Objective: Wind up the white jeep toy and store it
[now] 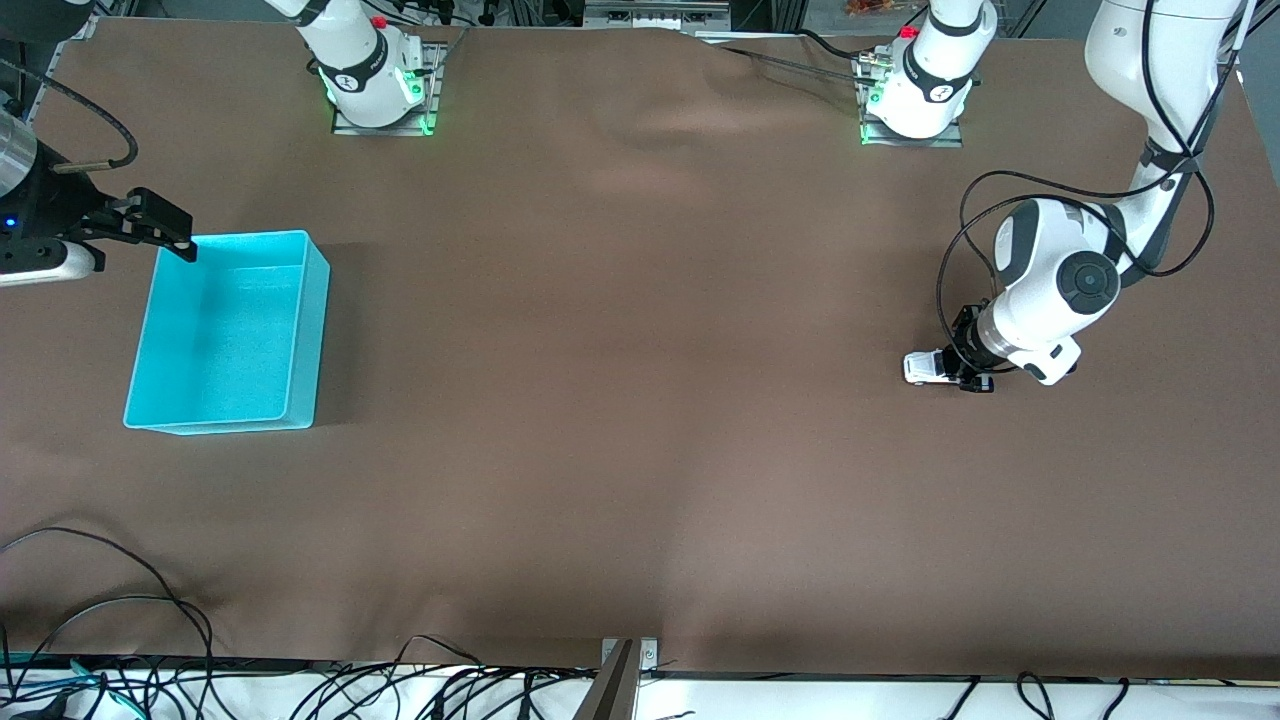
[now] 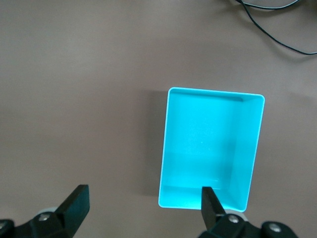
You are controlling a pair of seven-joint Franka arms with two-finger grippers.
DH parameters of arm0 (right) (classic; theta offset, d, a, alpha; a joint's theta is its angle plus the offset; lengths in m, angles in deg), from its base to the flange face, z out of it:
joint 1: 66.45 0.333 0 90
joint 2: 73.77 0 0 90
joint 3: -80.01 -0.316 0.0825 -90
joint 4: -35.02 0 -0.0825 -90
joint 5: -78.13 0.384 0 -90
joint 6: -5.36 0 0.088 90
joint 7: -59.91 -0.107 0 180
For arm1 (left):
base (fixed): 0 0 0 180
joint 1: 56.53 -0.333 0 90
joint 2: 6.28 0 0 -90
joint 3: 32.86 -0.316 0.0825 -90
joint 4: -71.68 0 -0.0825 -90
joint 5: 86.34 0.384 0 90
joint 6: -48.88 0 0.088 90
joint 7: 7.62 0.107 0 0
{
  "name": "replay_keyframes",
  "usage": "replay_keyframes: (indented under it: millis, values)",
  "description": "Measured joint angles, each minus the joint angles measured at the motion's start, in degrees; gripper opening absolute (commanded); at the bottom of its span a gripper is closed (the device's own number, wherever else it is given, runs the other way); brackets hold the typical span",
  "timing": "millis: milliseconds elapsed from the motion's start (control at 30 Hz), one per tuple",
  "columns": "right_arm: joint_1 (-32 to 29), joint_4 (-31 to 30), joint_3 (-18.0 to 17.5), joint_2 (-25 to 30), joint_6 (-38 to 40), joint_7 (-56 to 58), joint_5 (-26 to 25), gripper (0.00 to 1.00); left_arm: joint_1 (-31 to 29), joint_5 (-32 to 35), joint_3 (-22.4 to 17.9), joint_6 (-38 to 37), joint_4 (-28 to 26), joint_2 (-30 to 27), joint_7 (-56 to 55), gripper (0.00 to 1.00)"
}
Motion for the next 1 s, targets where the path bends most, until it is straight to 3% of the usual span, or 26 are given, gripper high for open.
replay_keyframes:
  millis: [667, 1001]
  values:
    - [0.0, 0.0, 0.0, 0.0, 0.0, 0.0, 0.0, 1.00, -6.4, 0.2, 0.0, 0.9, -0.1, 0.1, 9.2, 0.13]
    - [0.0, 0.0, 0.0, 0.0, 0.0, 0.0, 0.0, 1.00, -11.2, 5.6, 0.0, 2.9, -0.1, 0.4, 10.5, 0.13]
